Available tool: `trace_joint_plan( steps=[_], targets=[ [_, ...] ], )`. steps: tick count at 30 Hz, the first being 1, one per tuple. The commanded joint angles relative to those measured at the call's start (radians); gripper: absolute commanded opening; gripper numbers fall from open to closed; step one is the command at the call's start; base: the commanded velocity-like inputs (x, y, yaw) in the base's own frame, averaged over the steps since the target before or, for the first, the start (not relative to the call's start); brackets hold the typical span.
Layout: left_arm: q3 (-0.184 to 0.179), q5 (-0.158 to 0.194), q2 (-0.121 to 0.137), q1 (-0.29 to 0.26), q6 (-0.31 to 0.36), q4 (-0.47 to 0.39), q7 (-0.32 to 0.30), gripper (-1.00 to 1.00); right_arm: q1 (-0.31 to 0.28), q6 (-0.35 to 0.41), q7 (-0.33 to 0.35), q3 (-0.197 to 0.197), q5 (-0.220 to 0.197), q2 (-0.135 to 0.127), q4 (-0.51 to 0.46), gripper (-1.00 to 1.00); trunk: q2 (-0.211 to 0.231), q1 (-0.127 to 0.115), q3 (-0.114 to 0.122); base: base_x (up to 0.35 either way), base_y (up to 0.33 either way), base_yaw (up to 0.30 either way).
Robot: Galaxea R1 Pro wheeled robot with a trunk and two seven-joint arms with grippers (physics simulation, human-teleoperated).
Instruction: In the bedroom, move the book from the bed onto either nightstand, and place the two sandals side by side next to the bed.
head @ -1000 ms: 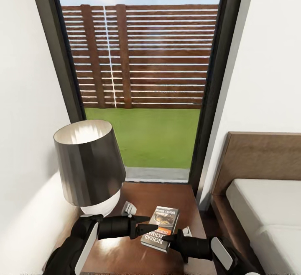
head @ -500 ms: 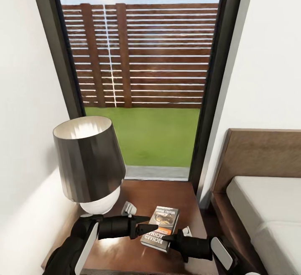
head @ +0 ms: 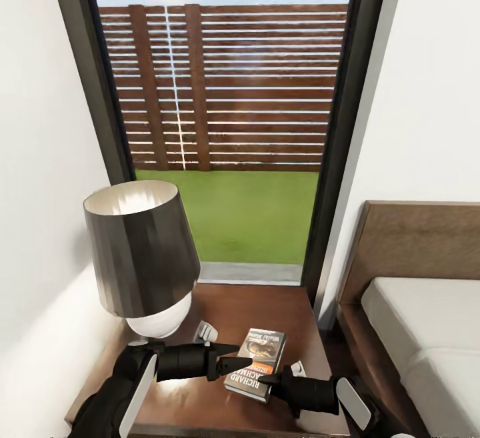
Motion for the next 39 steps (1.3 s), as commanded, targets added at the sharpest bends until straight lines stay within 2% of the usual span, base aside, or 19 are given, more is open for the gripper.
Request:
trace_joint_plan(
  steps=[1,6,16,24,35,39],
  targets=[
    [0.000,0.005,0.000,-0.001,0.008,0.000,0.000,1.00,-0.001,0.001,0.005,0.004,-0.001,-0.001,0.000,-1.00,-0.008,0.004,-0.004,0.000,0.000,0.000],
    [0.000,0.005,0.000,-0.001,0.008,0.000,0.000,1.00,-0.001,0.001,0.005,0.004,-0.001,-0.001,0.000,-1.00,-0.043,0.023,-0.020,0.000,0.000,0.000],
    [0.001,0.006,0.001,-0.001,0.008,0.000,-0.001,1.00,-0.001,0.001,0.005,0.004,-0.001,-0.001,0.000,-1.00,-0.043,0.023,-0.020,0.005,0.000,0.000],
    [0.000,0.004,0.000,-0.001,0.008,0.000,-0.002,1.00,-0.001,0.001,0.005,0.004,-0.001,-0.001,0.000,-1.00,-0.043,0.023,-0.020,0.209,0.000,0.000],
    [0.000,0.006,0.001,-0.001,0.008,0.000,-0.002,1.00,-0.001,0.001,0.005,0.004,-0.001,-0.001,0.000,-1.00,-0.043,0.023,-0.020,0.026,0.000,0.000],
    [0.000,0.006,0.001,-0.001,0.008,0.000,-0.002,1.00,-0.001,0.001,0.005,0.004,-0.001,-0.001,0.000,-1.00,-0.071,0.038,-0.032,0.000,0.000,0.000]
  ],
)
